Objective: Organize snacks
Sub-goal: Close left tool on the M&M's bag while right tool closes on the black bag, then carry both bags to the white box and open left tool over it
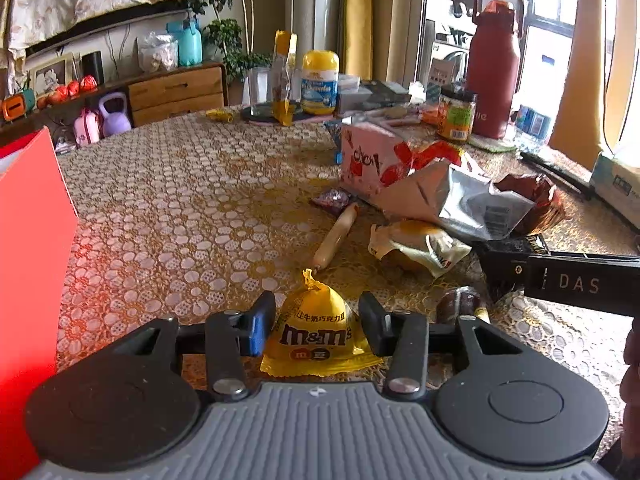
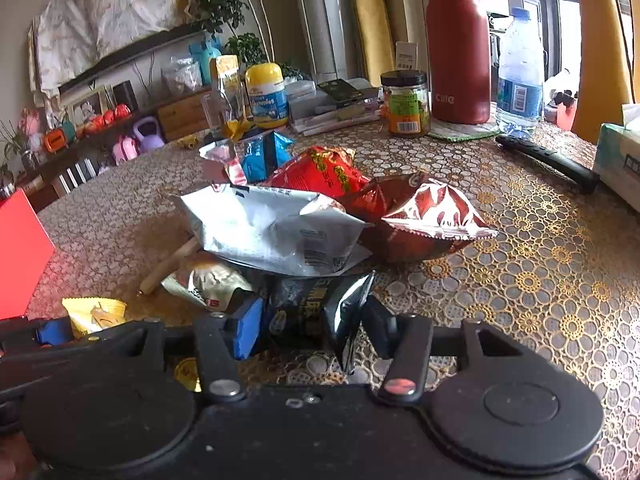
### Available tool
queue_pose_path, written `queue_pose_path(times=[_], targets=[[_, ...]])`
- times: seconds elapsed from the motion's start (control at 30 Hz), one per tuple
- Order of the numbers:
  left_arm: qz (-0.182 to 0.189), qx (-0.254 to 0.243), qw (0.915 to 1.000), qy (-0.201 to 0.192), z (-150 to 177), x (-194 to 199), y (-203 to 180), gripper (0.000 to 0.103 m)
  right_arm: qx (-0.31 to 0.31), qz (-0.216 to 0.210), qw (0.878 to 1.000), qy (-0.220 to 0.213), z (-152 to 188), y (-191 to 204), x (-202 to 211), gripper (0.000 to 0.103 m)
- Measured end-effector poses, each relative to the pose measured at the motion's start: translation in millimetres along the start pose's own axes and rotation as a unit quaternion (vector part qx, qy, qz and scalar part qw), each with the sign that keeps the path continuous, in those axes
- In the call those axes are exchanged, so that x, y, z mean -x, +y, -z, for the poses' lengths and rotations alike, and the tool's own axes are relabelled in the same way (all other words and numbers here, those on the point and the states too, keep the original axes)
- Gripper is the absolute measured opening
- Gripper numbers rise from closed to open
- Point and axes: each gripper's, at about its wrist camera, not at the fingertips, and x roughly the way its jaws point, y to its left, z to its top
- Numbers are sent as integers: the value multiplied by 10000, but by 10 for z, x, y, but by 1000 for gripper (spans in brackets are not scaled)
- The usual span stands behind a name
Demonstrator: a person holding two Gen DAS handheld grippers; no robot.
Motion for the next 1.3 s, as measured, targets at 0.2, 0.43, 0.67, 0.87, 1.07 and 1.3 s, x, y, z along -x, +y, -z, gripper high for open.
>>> queue_pose_path(times=[0.2,0.43,0.67,0.87,1.07,1.3], targets=[[-25,-32,9998,-181,-18,228,-25,45,-34,-86,9999,-142,-7,-10,131,50],[-32,-42,9987,-506,-93,639,-29,45,-86,-99,9993,-354,-15,-44,409,50],[-175,37,9964,-828,-169,1039,75,45,-25,-202,9979,-620,-68,30,733,50],[-443,244,9933,-1044,-169,1350,314,45,153,-451,9952,-850,-160,225,957,50],[-814,510,9882,-1192,-148,1613,648,45,503,-924,9896,-982,-225,613,1106,50],[-1294,821,9794,-1312,-130,1821,1119,45,996,-1551,9779,-988,-306,1196,1129,50]])
